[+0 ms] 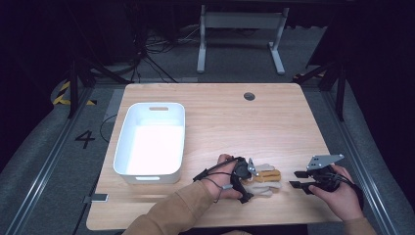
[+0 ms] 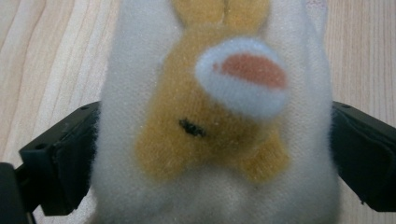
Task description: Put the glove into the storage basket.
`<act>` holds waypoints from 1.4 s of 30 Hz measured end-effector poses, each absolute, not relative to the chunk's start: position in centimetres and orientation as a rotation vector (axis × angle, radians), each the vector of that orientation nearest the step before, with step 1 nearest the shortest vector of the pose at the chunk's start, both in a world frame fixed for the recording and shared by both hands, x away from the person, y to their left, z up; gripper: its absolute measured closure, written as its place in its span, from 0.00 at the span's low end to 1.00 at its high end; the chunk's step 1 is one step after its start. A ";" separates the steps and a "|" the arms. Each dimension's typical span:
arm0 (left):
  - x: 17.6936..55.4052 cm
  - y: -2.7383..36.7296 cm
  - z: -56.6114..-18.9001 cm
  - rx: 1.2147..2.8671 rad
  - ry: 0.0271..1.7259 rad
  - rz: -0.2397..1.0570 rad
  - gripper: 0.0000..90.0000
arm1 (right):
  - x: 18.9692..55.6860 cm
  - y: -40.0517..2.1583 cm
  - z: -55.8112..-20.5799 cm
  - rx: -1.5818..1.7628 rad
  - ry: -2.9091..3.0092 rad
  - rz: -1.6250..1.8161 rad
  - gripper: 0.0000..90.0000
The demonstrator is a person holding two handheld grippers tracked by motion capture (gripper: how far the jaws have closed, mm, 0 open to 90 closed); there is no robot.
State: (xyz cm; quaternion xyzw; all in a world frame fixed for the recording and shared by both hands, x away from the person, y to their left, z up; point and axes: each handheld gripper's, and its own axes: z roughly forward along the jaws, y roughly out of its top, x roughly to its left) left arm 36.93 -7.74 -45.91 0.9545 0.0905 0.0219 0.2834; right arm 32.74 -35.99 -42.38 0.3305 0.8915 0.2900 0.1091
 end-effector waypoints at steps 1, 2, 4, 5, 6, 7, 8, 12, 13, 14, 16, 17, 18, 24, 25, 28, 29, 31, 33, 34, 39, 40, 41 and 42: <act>36.9 -7.7 -45.8 2.546 0.248 0.060 0.08 | 32.8 -36.0 -42.4 0.974 2.622 0.854 0.62; 36.9 -7.7 -45.8 2.546 0.248 0.060 0.10 | 32.8 -36.0 -42.4 0.974 2.622 0.854 0.62; 37.0 -7.6 -45.5 2.546 0.263 0.065 0.14 | 32.8 -36.0 -42.5 0.975 2.622 0.856 0.62; 37.1 -7.5 -45.4 2.543 0.274 0.068 0.22 | 32.8 -36.0 -42.5 0.976 2.623 0.856 0.62; 37.2 -7.4 -45.3 2.543 0.285 0.072 0.27 | 32.8 -36.0 -42.5 0.978 2.622 0.856 0.62; 37.3 -7.3 -45.3 2.534 0.294 0.075 0.31 | 32.8 -36.0 -42.6 0.981 2.622 0.857 0.62; 37.4 -7.1 -45.2 2.534 0.298 0.080 0.37 | 32.9 -36.0 -42.6 0.981 2.620 0.856 0.62; 37.3 -7.0 -45.0 2.534 0.290 0.085 0.54 | 32.9 -36.1 -42.7 0.993 2.616 0.860 0.62; 37.3 -7.0 -45.0 2.534 0.290 0.085 0.56 | 32.9 -36.1 -42.7 0.993 2.616 0.860 0.62; 37.3 -7.0 -44.9 2.529 0.301 0.089 0.59 | 32.9 -36.1 -42.6 0.991 2.613 0.864 0.62; 37.2 -7.0 -44.9 2.530 0.314 0.085 0.63 | 32.9 -36.1 -42.6 0.990 2.613 0.864 0.62; 37.2 -6.9 -44.9 2.530 0.320 0.083 0.63 | 32.9 -36.1 -42.6 0.991 2.612 0.865 0.62; 37.3 -7.0 -44.9 2.527 0.322 0.080 0.66 | 32.9 -36.1 -42.7 0.995 2.612 0.865 0.62; 37.3 -6.9 -44.6 2.523 0.367 0.056 0.70 | 32.9 -36.2 -42.8 1.004 2.612 0.866 0.62; 37.2 -6.9 -44.3 2.527 0.382 0.060 0.72 | 33.0 -36.3 -42.9 1.006 2.610 0.870 0.62; 36.9 -6.9 -43.8 2.530 0.381 0.067 0.73 | 33.1 -36.5 -42.9 1.013 2.608 0.875 0.62; 36.9 -6.9 -43.8 2.530 0.381 0.067 0.73 | 33.1 -36.5 -42.9 1.013 2.608 0.875 0.62; 36.8 -6.7 -43.3 2.520 0.396 0.057 0.74 | 33.1 -36.6 -42.9 1.018 2.605 0.878 0.62; 36.8 -6.4 -42.7 2.508 0.410 0.052 0.74 | 33.3 -36.7 -42.9 1.019 2.600 0.887 0.62; 36.7 -6.2 -42.4 2.498 0.420 0.053 0.74 | 33.3 -36.7 -42.8 1.022 2.599 0.888 0.62; 36.6 -5.1 -40.7 2.471 0.469 0.038 0.74 | 34.0 -36.8 -42.7 1.021 2.590 0.910 0.62; 36.7 -4.8 -40.3 2.467 0.479 0.036 0.74 | 34.0 -36.8 -42.7 1.021 2.590 0.910 0.62; 36.7 -4.5 -40.0 2.464 0.497 0.027 0.74 | 34.0 -36.8 -42.7 1.030 2.592 0.911 0.62; 36.8 -4.2 -39.6 2.454 0.517 0.030 0.74 | 34.3 -36.8 -42.8 1.031 2.593 0.916 0.62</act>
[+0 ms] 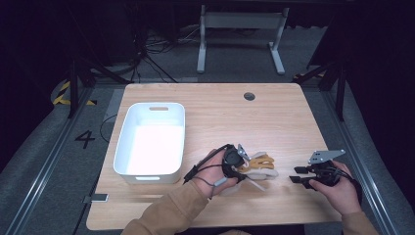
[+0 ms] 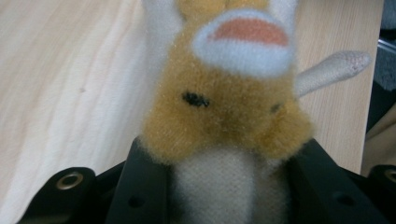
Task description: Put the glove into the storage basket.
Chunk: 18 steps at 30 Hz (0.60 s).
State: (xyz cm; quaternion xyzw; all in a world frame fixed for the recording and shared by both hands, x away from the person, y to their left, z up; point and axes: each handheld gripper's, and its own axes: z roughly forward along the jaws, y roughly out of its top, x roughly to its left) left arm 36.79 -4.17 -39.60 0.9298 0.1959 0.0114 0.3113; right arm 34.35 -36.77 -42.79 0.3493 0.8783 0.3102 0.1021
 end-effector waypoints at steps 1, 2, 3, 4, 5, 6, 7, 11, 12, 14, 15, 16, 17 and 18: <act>36.9 -3.7 -39.1 2.445 0.534 0.036 0.74 | 34.5 -36.7 -42.8 1.030 2.595 0.914 0.62; 36.9 -3.7 -39.1 2.445 0.534 0.036 0.74 | 34.5 -36.7 -42.8 1.030 2.595 0.914 0.62; 36.9 -3.3 -38.7 2.442 0.545 0.041 0.74 | 34.6 -36.7 -42.8 1.034 2.596 0.919 0.62; 36.9 -3.1 -38.6 2.436 0.549 0.048 0.74 | 34.8 -36.6 -42.8 1.032 2.599 0.925 0.62; 37.0 -2.7 -38.3 2.429 0.556 0.055 0.74 | 35.1 -36.6 -42.8 1.027 2.601 0.928 0.62; 37.0 -2.4 -38.1 2.425 0.573 0.061 0.74 | 35.4 -36.5 -42.7 1.021 2.601 0.930 0.62; 37.1 -1.9 -37.7 2.416 0.594 0.056 0.74 | 36.1 -36.6 -42.5 1.013 2.598 0.942 0.62; 37.2 -1.2 -36.9 2.410 0.637 0.063 0.74 | 37.4 -36.8 -42.9 1.015 2.597 0.966 0.64; 37.2 -1.2 -36.9 2.410 0.637 0.063 0.74 | 37.4 -36.8 -42.9 1.015 2.597 0.966 0.64; 37.3 -0.9 -36.5 2.404 0.650 0.063 0.74 | 37.9 -36.9 -43.2 1.010 2.597 0.965 0.64; 37.3 -0.7 -36.2 2.398 0.665 0.067 0.74 | 38.1 -37.0 -43.5 1.011 2.592 0.980 0.64; 37.3 -0.7 -36.2 2.398 0.665 0.067 0.74 | 38.1 -37.0 -43.5 1.011 2.592 0.980 0.64; 37.3 -0.5 -35.9 2.388 0.680 0.066 0.74 | 38.3 -37.2 -43.6 1.012 2.590 0.982 0.64; 37.3 -0.3 -35.7 2.384 0.688 0.067 0.74 | 38.3 -37.2 -43.6 1.015 2.590 0.983 0.64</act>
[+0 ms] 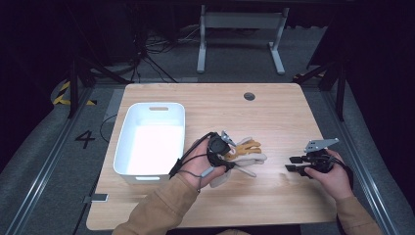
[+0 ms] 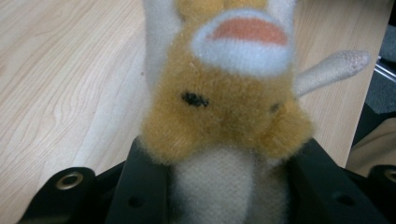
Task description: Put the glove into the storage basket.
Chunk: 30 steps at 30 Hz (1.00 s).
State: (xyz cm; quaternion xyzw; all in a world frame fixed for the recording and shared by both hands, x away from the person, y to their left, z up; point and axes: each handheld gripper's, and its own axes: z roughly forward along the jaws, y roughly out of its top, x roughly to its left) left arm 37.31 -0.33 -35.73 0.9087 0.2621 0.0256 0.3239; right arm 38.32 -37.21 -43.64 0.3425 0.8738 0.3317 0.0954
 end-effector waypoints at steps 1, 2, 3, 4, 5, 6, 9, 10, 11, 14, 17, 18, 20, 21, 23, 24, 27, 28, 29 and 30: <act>37.3 -0.3 -35.7 2.384 0.688 0.067 0.74 | 38.4 -37.3 -43.7 1.014 2.592 0.980 0.64; 37.3 -0.2 -35.6 2.381 0.697 0.070 0.74 | 38.4 -37.3 -43.7 1.014 2.592 0.980 0.64; 37.2 0.1 -35.2 2.378 0.711 0.074 0.74 | 38.7 -37.4 -43.7 1.005 2.593 0.971 0.64; 37.2 0.1 -35.2 2.378 0.711 0.074 0.74 | 38.7 -37.4 -43.7 1.005 2.593 0.971 0.64; 37.2 0.6 -34.9 2.369 0.733 0.077 0.74 | 38.9 -37.4 -43.8 1.001 2.594 0.964 0.64; 37.2 0.6 -34.9 2.369 0.733 0.077 0.74 | 38.9 -37.4 -43.8 1.001 2.594 0.964 0.64; 37.3 1.3 -34.3 2.359 0.763 0.086 0.74 | 39.0 -37.5 -43.9 1.014 2.592 0.965 0.64; 37.3 1.6 -34.1 2.354 0.775 0.092 0.74 | 39.1 -37.5 -43.9 1.013 2.592 0.966 0.64; 37.3 1.8 -33.9 2.347 0.780 0.097 0.74 | 39.1 -37.6 -43.9 1.014 2.594 0.971 0.64; 37.4 2.5 -33.3 2.329 0.797 0.105 0.74 | 39.2 -37.7 -43.8 1.015 2.588 0.982 0.64; 37.4 3.3 -32.7 2.304 0.813 0.101 0.74 | 39.3 -37.8 -43.8 1.015 2.587 0.989 0.64; 37.3 3.5 -32.5 2.298 0.820 0.102 0.74 | 39.2 -37.8 -43.9 1.017 2.587 0.987 0.64; 37.3 3.9 -32.1 2.291 0.831 0.104 0.74 | 39.2 -37.7 -43.9 1.019 2.591 0.980 0.64; 37.4 4.4 -31.7 2.284 0.839 0.114 0.74 | 39.3 -37.6 -43.9 1.016 2.599 0.978 0.64; 37.3 4.7 -31.5 2.272 0.852 0.114 0.74 | 39.6 -37.5 -43.7 1.011 2.602 0.983 0.63; 37.4 5.0 -31.3 2.267 0.859 0.119 0.74 | 39.6 -37.5 -43.7 1.011 2.602 0.983 0.63; 37.4 6.0 -30.5 2.262 0.906 0.151 0.74 | 40.4 -37.3 -43.5 0.998 2.603 0.985 0.64; 37.4 6.0 -30.5 2.262 0.906 0.151 0.74 | 40.5 -37.2 -43.5 0.999 2.599 0.985 0.64; 37.3 6.2 -30.3 2.267 0.916 0.160 0.74 | 40.5 -37.2 -43.5 0.999 2.599 0.985 0.64; 37.3 6.5 -30.0 2.265 0.930 0.167 0.74 | 40.7 -37.1 -43.7 1.001 2.601 0.997 0.64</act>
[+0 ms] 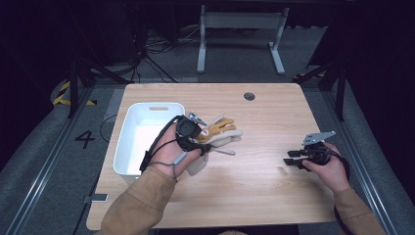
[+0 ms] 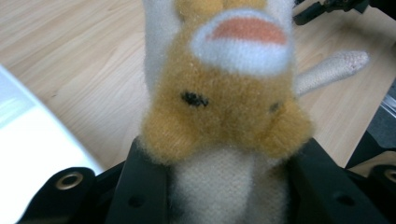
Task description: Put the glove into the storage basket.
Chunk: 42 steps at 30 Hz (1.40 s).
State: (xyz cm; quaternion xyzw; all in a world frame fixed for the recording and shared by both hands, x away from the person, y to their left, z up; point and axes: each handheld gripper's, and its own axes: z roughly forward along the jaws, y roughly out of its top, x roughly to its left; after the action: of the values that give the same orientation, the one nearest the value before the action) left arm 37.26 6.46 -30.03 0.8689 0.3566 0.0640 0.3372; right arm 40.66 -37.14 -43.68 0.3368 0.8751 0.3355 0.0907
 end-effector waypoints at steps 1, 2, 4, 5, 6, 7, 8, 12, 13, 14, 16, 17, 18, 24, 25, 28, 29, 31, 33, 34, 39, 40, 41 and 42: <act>37.2 6.6 -29.9 2.263 0.940 0.175 0.74 | 40.7 -37.1 -43.7 1.001 2.601 0.997 0.64; 37.2 6.9 -29.7 2.257 0.950 0.181 0.74 | 40.7 -37.1 -43.8 0.998 2.602 1.000 0.64; 37.1 7.7 -29.2 2.238 0.980 0.191 0.74 | 40.5 -37.1 -43.9 0.995 2.606 1.003 0.64; 37.1 7.7 -29.2 2.238 0.980 0.191 0.74 | 40.5 -37.1 -43.9 0.995 2.606 1.003 0.64; 37.0 8.2 -29.0 2.231 0.998 0.199 0.74 | 40.3 -37.2 -43.8 0.994 2.599 0.994 0.64; 37.0 8.2 -29.0 2.231 0.998 0.199 0.74 | 40.3 -37.2 -43.8 0.994 2.599 0.994 0.64; 36.9 8.4 -28.9 2.221 1.007 0.201 0.74 | 40.1 -37.3 -43.7 1.000 2.596 0.991 0.64; 36.8 9.8 -28.4 2.188 1.037 0.207 0.74 | 40.1 -37.5 -43.7 1.011 2.585 0.994 0.64; 36.8 9.8 -28.4 2.188 1.037 0.207 0.74 | 40.1 -37.5 -43.7 1.011 2.585 0.994 0.64; 36.9 10.1 -28.3 2.180 1.048 0.203 0.74 | 40.0 -37.5 -43.7 1.014 2.584 0.991 0.64; 37.1 10.8 -28.2 2.164 1.075 0.211 0.74 | 39.9 -37.5 -43.8 1.023 2.587 0.986 0.64; 37.3 11.4 -28.1 2.146 1.105 0.223 0.74 | 39.8 -37.5 -43.8 1.035 2.585 1.000 0.64; 37.3 11.4 -28.1 2.146 1.105 0.223 0.74 | 39.8 -37.5 -43.8 1.035 2.585 1.000 0.64; 37.9 13.1 -28.1 2.106 1.179 0.243 0.74 | 39.8 -37.7 -43.6 1.041 2.575 1.003 0.64; 37.9 13.3 -28.0 2.102 1.193 0.246 0.74 | 39.9 -37.8 -43.6 1.043 2.574 1.005 0.64; 38.0 13.7 -27.9 2.082 1.228 0.254 0.74 | 40.0 -37.7 -43.6 1.044 2.571 1.015 0.63; 38.1 14.0 -27.9 2.074 1.254 0.249 0.74 | 40.0 -37.7 -43.6 1.044 2.573 1.018 0.63; 38.2 14.2 -27.9 2.069 1.270 0.266 0.74 | 40.1 -37.7 -43.6 1.045 2.575 1.017 0.63; 38.3 14.4 -27.8 2.061 1.283 0.265 0.74 | 40.1 -37.7 -43.7 1.048 2.577 1.019 0.63; 38.3 14.5 -27.8 2.056 1.294 0.265 0.74 | 40.2 -37.7 -43.7 1.046 2.579 1.019 0.63; 38.4 15.3 -27.9 2.027 1.352 0.284 0.74 | 40.9 -37.4 -43.5 1.036 2.577 1.039 0.63; 38.4 15.5 -28.0 2.021 1.361 0.286 0.74 | 41.0 -37.2 -43.5 1.032 2.577 1.042 0.63; 38.4 15.7 -28.1 2.016 1.372 0.288 0.74 | 41.2 -37.1 -43.4 1.028 2.581 1.045 0.63; 38.5 16.0 -28.3 2.007 1.395 0.292 0.74 | 41.4 -36.7 -43.4 1.018 2.586 1.048 0.63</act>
State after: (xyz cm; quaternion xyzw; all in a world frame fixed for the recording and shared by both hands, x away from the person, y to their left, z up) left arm 38.48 16.00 -28.28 0.7687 0.5342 0.1118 0.3334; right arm 41.42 -36.73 -43.37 0.3415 0.8674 0.3516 0.0854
